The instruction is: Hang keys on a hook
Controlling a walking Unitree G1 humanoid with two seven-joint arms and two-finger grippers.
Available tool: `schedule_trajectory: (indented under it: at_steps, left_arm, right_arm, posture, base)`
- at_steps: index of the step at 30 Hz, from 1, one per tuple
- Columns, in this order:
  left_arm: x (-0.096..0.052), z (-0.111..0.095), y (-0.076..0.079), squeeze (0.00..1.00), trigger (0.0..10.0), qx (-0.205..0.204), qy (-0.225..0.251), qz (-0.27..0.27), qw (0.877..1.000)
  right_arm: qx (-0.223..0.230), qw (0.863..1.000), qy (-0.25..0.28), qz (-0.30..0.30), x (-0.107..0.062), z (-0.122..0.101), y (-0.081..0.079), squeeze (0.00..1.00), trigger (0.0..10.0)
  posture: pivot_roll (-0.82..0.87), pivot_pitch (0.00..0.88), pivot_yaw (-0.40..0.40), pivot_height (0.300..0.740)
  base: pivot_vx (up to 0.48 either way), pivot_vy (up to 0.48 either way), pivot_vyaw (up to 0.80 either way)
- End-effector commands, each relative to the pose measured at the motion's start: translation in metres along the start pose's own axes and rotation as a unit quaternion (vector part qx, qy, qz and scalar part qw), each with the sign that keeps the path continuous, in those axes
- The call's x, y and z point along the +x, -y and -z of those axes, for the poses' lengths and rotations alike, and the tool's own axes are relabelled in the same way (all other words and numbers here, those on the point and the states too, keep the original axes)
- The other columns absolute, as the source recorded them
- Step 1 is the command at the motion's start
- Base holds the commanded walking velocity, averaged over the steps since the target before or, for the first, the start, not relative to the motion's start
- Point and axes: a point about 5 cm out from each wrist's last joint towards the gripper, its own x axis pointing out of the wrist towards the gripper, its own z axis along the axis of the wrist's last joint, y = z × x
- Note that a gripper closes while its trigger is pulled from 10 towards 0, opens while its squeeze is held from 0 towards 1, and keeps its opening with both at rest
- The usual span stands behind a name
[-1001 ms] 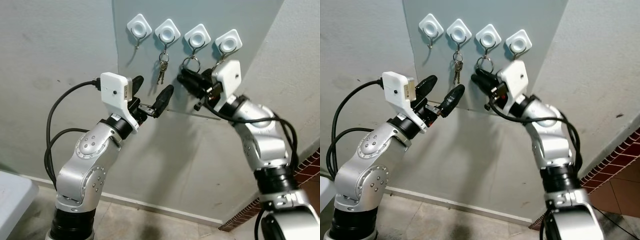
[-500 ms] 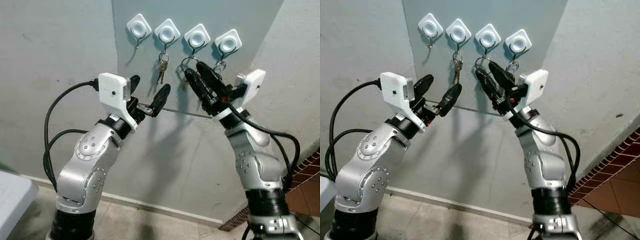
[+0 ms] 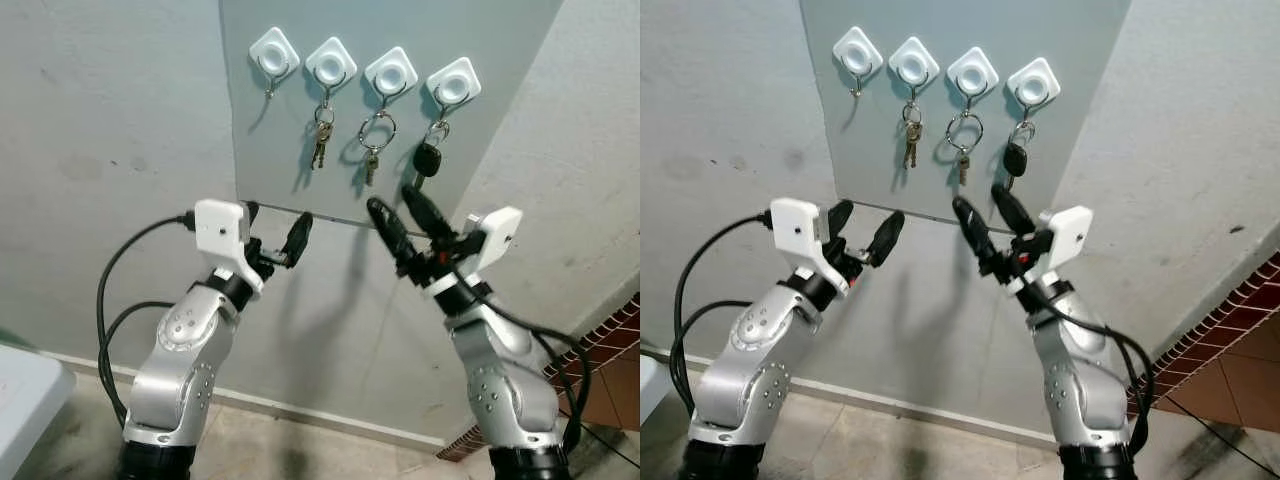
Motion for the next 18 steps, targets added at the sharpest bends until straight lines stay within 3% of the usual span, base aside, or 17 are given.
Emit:
schedule_trajectory:
  at_steps: [1,5,9,14,16,18]
  left_arm:
    - [-0.005,0.023,-0.01,0.0,10.0,-0.011,-0.027,-0.027,0.999]
    - [-0.011,0.045,-0.02,0.0,10.0,-0.012,-0.046,-0.059,0.997]
    - [-0.026,0.083,-0.032,0.0,10.0,0.062,-0.09,-0.083,0.99]
    - [-0.043,0.117,-0.047,0.0,10.0,0.026,-0.141,-0.13,0.981]
    - [-0.052,0.132,-0.05,0.0,10.0,0.012,-0.167,-0.128,0.978]
    - [-0.055,0.137,-0.051,0.0,10.0,0.005,-0.176,-0.126,0.976]
  right_arm:
    - [0.0,0.999,-0.04,0.014,-0.011,0.02,0.003,1.0,10.0]
    - [0.001,0.996,-0.078,0.036,-0.025,0.042,0.009,1.0,10.0]
    - [0.026,0.985,-0.145,0.093,-0.054,0.08,0.023,1.0,10.0]
    - [0.03,0.968,-0.204,0.141,-0.084,0.109,0.036,1.0,10.0]
    - [0.032,0.957,-0.235,0.168,-0.1,0.121,0.043,1.0,10.0]
    - [0.03,0.953,-0.244,0.177,-0.104,0.124,0.045,1.0,10.0]
  posture:
    - [0.0,0.0,-0.03,0.732]
    - [0.0,0.0,-0.029,0.732]
    - [-0.01,0.0,-0.024,0.732]
    - [-0.02,0.0,-0.012,0.732]
    - [-0.02,0.0,-0.01,0.732]
    - [-0.02,0.0,-0.007,0.732]
  base:
    - [0.0,0.0,0.0]
    - [0.0,0.0,0.0]
    - [0.0,0.0,0.0]
    - [0.0,0.0,0.0]
    - [0.0,0.0,0.0]
    - [0.0,0.0,0.0]
